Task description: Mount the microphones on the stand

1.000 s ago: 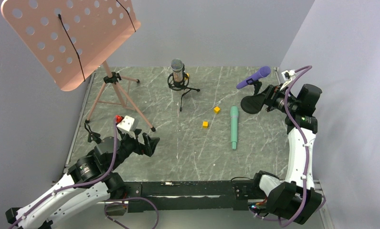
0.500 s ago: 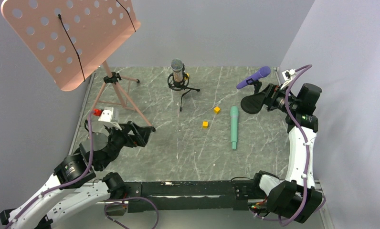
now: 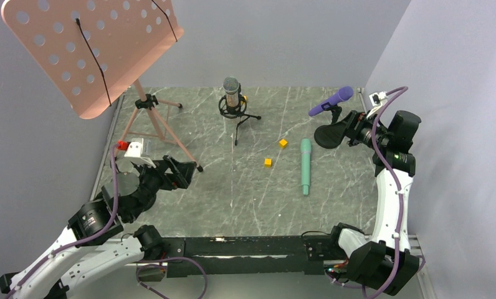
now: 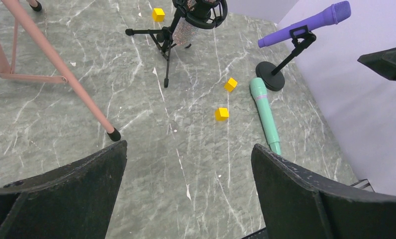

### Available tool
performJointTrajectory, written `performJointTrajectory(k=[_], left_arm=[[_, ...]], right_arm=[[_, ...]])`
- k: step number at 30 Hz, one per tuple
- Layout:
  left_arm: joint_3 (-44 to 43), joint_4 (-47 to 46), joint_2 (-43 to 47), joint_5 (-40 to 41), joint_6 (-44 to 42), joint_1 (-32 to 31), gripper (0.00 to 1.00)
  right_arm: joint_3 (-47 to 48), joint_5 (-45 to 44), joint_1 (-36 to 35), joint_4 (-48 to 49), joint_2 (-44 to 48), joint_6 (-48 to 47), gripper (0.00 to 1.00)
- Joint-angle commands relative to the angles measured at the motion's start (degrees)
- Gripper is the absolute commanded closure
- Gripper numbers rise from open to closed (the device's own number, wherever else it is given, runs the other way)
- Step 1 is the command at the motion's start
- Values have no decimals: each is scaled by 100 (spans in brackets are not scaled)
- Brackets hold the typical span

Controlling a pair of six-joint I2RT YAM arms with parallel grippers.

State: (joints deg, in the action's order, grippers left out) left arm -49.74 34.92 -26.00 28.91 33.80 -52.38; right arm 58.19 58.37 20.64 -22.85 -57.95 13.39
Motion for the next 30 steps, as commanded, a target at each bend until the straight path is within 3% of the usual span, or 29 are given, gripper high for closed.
performJointTrajectory(k=[1,10,30], left_arm=[[-187,-186,69,119,-64,-13,1],[-121,-320,198,283,122,-9,1],[-51,-511,144,-205,-292,-10,1]], right_arm=[[-74,-40,-10,171,65,-13,0],[-137,-45,-16,141,38,-103,0],[-199,-105,-16,114,8,-204,0]])
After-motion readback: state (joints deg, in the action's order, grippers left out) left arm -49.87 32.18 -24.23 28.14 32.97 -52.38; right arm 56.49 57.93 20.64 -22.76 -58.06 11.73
